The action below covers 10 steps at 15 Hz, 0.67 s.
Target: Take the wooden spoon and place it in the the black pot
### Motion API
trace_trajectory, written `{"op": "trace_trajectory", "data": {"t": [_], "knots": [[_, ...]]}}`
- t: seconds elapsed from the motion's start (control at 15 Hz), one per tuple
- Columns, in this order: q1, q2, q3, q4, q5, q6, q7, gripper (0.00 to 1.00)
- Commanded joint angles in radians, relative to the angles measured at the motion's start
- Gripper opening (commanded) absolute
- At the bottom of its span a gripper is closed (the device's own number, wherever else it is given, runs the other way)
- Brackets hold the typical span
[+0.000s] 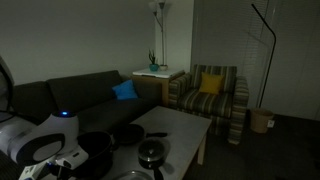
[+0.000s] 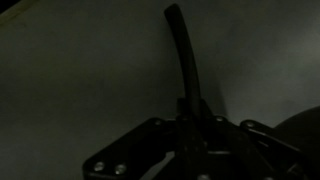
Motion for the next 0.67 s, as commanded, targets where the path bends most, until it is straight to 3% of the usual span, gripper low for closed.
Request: {"op": "trace_trajectory", "data": {"t": [0.0,0.6], "knots": [[0.009,-0.066,-0.018,-0.097,0.004,0.058,0.022,0.03],[0.013,-0.167,0.004,-0.227,-0.002,0.189,-0.035,0.03]]}}
